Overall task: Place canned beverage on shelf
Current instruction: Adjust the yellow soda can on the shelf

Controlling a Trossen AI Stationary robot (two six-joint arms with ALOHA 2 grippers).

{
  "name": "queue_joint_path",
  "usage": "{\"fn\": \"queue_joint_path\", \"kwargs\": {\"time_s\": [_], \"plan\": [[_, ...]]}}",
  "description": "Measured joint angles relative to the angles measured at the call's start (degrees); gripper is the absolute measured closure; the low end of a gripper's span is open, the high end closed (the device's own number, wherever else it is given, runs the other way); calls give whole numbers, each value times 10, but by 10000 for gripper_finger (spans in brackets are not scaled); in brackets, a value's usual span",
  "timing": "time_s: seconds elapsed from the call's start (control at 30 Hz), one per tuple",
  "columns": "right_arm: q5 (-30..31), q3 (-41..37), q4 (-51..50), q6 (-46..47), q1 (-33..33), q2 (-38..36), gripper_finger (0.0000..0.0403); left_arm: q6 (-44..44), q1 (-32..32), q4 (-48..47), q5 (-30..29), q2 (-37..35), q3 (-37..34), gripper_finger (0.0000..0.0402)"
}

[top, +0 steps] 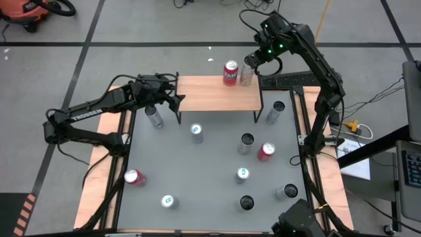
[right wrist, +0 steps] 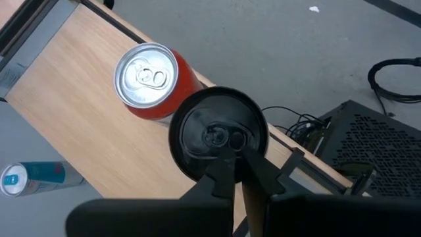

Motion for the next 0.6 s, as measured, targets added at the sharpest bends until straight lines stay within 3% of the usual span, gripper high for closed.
{"fn": "queue_joint_path", "kwargs": {"time_s": [0.6], "plan": [[-19,0,44,22,2,-19,403,10,0,0,1,0,0,9]]}}
